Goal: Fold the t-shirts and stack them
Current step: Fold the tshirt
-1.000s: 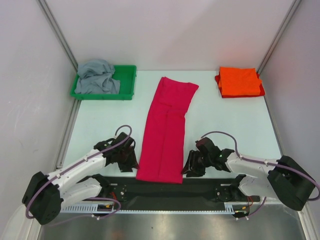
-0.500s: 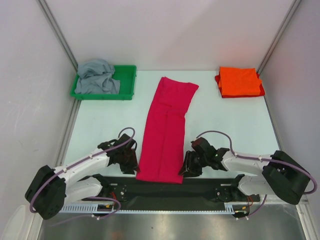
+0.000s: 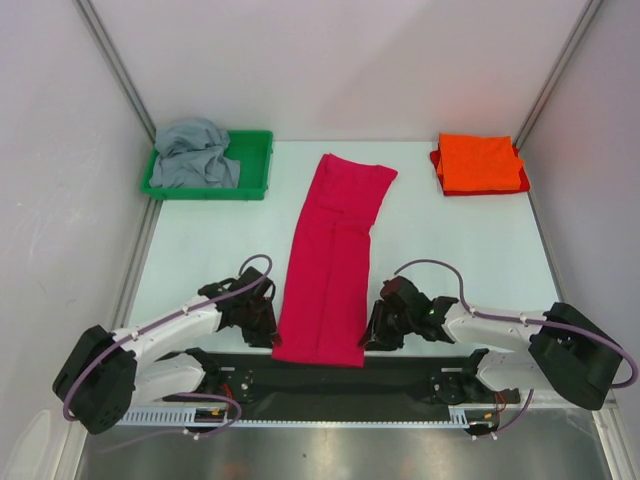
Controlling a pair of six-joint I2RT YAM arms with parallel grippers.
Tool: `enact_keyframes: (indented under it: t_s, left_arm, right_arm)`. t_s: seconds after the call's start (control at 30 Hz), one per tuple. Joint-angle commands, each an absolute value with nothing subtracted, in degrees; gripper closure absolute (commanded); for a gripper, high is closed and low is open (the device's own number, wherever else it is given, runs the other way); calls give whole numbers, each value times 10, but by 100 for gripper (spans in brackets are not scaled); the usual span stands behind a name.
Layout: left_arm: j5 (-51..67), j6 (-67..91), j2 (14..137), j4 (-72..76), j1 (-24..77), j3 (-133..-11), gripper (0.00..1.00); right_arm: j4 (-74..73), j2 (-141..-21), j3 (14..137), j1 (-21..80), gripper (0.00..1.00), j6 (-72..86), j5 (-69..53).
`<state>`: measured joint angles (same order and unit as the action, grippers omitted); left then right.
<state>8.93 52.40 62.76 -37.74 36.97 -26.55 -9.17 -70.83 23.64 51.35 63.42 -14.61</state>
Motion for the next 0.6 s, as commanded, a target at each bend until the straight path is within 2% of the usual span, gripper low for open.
enact_keyframes:
  t_s: [0.0, 0.33, 0.43, 0.5, 0.57]
  left_arm:
    - [85, 510, 639, -364, 365, -263, 66]
    - [86, 508, 647, -360, 365, -263, 71]
    - [85, 507, 649, -361, 361, -260, 75]
    - [89, 510, 647, -360, 360, -258, 79]
    - [83, 511, 643, -365, 360, -259, 91]
  right_arm:
    - [-147, -701, 229, 507, 68, 628, -93]
    - [-91, -758, 222, 538, 69, 649, -108]
    - [-90, -759, 221, 539, 75, 653, -105]
    - [-96, -755, 221, 536, 83, 655, -101]
    - [-104, -746, 228, 529, 92, 652, -101]
